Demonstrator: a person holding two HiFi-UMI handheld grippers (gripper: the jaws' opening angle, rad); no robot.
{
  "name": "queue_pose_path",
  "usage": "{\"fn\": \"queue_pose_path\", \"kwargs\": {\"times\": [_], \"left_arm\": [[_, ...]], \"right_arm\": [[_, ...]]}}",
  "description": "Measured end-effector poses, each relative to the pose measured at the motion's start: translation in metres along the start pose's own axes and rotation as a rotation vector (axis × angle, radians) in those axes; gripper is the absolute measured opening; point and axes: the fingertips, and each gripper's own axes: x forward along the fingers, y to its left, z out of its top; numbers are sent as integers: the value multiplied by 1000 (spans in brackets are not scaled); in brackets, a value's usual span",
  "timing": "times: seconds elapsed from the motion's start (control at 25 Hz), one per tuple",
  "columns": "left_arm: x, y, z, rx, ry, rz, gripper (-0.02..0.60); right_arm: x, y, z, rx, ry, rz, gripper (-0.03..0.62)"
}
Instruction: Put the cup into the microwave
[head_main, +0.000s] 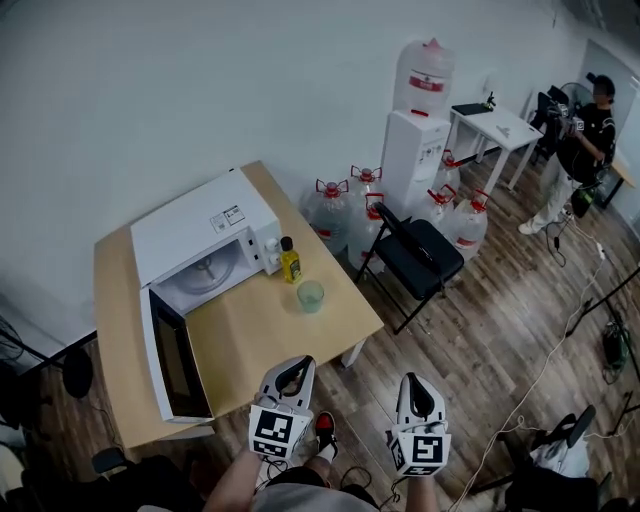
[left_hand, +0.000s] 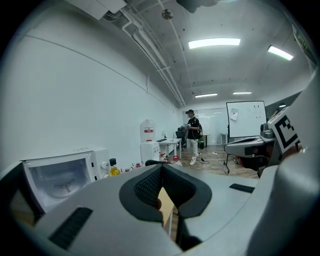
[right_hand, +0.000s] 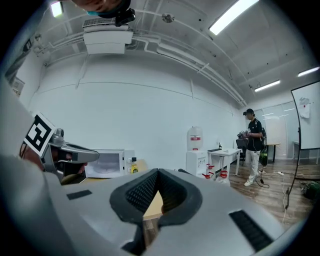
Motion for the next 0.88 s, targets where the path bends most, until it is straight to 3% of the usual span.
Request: {"fn": "queue_pose_path", "kwargs": {"times": [0.48,0.88], "left_arm": [[63,57,0,-26,31,65,23],[92,84,-4,-41,51,110,23]], "right_arm": [[104,3,9,-9,24,94,17],[151,10,7,-1,40,154,17]]}}
